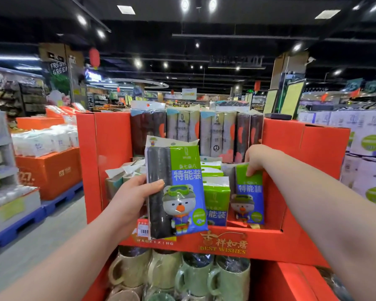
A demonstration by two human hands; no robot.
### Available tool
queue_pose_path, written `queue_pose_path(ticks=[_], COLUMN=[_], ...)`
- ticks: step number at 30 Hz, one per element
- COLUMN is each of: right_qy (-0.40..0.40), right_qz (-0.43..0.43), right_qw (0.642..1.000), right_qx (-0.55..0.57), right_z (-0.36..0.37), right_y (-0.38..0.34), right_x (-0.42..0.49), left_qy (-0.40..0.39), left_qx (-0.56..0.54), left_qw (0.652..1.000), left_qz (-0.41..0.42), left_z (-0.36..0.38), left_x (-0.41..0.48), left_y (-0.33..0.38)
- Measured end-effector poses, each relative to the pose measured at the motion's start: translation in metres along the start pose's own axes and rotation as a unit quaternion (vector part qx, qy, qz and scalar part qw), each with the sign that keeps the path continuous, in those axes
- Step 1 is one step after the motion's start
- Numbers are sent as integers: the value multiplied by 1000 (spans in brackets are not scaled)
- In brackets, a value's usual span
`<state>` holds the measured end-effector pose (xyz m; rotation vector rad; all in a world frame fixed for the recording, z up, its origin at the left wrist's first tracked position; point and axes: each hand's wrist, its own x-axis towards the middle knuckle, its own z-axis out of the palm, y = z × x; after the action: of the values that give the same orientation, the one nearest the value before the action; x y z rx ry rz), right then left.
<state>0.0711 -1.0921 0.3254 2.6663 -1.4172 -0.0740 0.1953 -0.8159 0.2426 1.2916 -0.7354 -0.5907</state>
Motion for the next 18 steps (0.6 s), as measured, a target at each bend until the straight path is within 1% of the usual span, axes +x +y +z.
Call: queue_pose_path(ticks=[2,4,6,7,10,12,13,14,15,16,17,18], right_qy=[14,55,114,130,130,143,165,196,209,197,165,130], right_qz=[10,-4,-14,-11,-13,-41,-65,-91,-114,-139,-168,-202], right_qw=[999,995,990,987,989,988,977,956,930,903,878,867], right_qx=[-52,-85,-86,-90,-63,40,117,200,280,355,416,437], right_z=[16,24,32,36,39,27,18,7,-4,-15,-25,-34], right_y=[1,3,6,6,2,2,1,-1,-4,-7,-8,-10], right_x=[5,4,8,8,7,6,4,-3,-13,-26,-40,-55], left_qy=[-4,-3,-2,-1,-1,-3,-6,-10,-13,-17,-24,-33], left_qx=[-7,-15,-22,-24,-29,-24,-25,-28,-28,-25,-21,-11], left_qw=[1000,1000,1000,1000,1000,1000,1000,999,999,999,999,999], left_qz=[-2,-3,-4,-5,-10,-13,-15,-16,-15,-15,-16,-16], left_z=[-1,-2,-3,-2,1,5,7,11,16,23,31,39], left_x=[-1,-1,-2,-2,-3,-1,1,3,4,7,8,11], left_y=[0,-1,-1,-1,-2,-2,-1,-1,-1,0,1,2])
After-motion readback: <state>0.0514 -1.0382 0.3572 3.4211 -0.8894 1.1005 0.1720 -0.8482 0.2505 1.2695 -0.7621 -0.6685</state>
